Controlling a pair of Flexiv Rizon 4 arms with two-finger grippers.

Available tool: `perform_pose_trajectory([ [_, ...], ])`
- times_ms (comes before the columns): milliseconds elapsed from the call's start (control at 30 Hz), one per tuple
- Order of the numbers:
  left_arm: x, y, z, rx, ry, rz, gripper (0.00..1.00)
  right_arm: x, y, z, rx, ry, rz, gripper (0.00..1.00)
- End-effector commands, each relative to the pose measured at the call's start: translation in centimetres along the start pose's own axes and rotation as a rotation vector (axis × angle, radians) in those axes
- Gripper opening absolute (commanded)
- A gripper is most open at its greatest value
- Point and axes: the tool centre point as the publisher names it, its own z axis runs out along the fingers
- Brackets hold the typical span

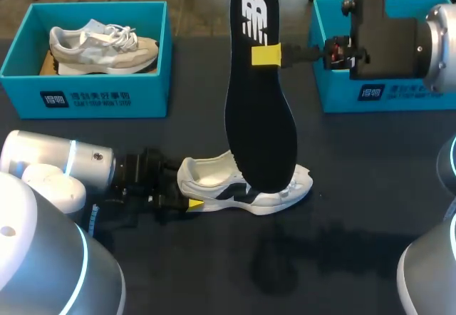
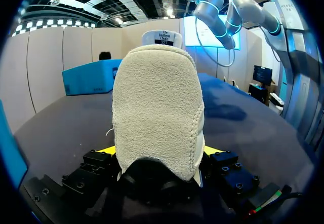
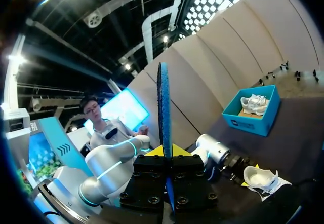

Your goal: Take the shoe out of the shoebox, open the shoe tongue, remove and reinsert the insole, then place the shoe into the shoebox

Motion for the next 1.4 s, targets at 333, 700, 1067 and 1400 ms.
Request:
perform_pose_trajectory([
  [333,-0.3,-0.6,-2.3,-0.018,0.016,-0.007,1.00,0.0,0.0,0.4,-0.001,-0.002,0.001,0.00],
  [700,-1.4,-0.7,-4.9,-0.178,0.060,0.019,1.00,0.0,0.0,0.4,-0.001,-0.002,0.001,0.00],
  [1067,-1.6,-0.8,-5.2,-0.231,0.065,0.044,1.00,0.0,0.0,0.4,-0.001,-0.002,0.001,0.00],
  [1400,-1.6,-2.4,-6.2,-0.357,0.029,0.137,1.00,0.0,0.0,0.4,-0.001,-0.002,0.001,0.00],
])
